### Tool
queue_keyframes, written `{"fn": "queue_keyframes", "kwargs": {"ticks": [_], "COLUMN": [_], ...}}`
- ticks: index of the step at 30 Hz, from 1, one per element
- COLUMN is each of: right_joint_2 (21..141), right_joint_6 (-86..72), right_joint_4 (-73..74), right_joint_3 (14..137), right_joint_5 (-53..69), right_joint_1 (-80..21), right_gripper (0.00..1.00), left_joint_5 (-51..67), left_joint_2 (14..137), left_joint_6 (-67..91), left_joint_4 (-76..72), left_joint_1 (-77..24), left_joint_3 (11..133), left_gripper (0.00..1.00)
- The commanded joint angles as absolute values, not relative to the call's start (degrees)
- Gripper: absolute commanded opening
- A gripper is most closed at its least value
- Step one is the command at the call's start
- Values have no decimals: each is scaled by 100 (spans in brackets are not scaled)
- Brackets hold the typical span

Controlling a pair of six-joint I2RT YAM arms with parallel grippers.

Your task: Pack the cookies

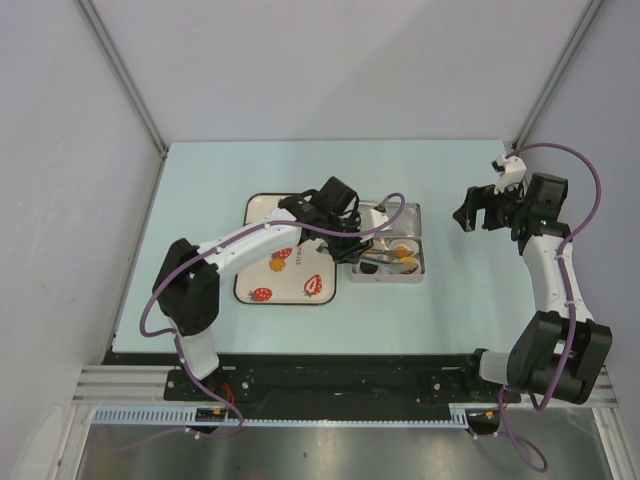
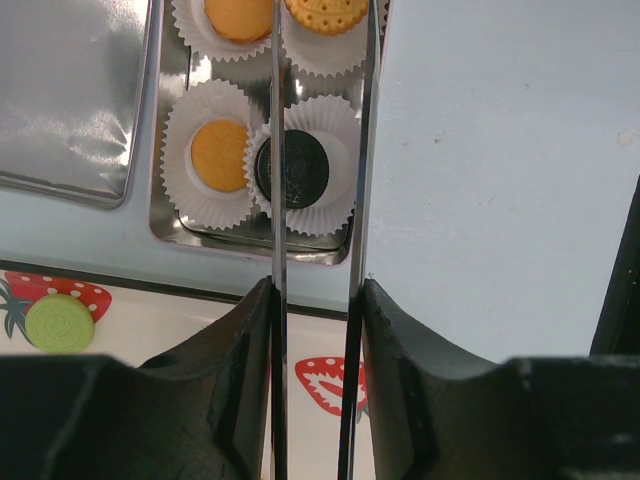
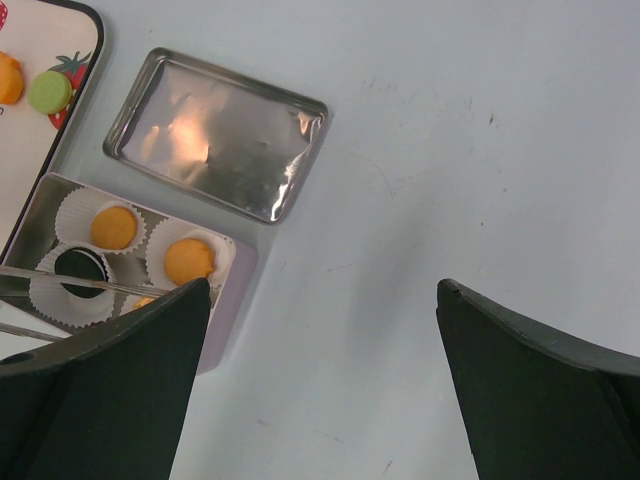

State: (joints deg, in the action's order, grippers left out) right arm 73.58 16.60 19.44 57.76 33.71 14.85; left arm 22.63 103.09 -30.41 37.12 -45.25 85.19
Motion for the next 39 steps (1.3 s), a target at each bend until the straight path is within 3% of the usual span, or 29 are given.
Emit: {"fn": "queue_keyframes", "kwargs": {"ticks": [1,19,39], "right_joint_2": [7269,7260,7304], "right_joint_6": [1714,1705,1705], "right_joint_4": [1881,1890,1872], "right_joint_3": [5783,5783,5783], "right_joint_5": [3428,3445,3437], "right_joint_1": [1512,1512,1512], "right_gripper": [100,100,100], "left_joint_5": [2268,2197,1424], "left_joint_2": [10020,9853,8966], "left_joint_6": [-3067,-3059,-2593], "left_joint_4": [3516,3542,2708], "left_joint_1": [-4579,-4614,-4579], "left_joint_3": [8569,8525,7919], "left_gripper": [41,50,51]}}
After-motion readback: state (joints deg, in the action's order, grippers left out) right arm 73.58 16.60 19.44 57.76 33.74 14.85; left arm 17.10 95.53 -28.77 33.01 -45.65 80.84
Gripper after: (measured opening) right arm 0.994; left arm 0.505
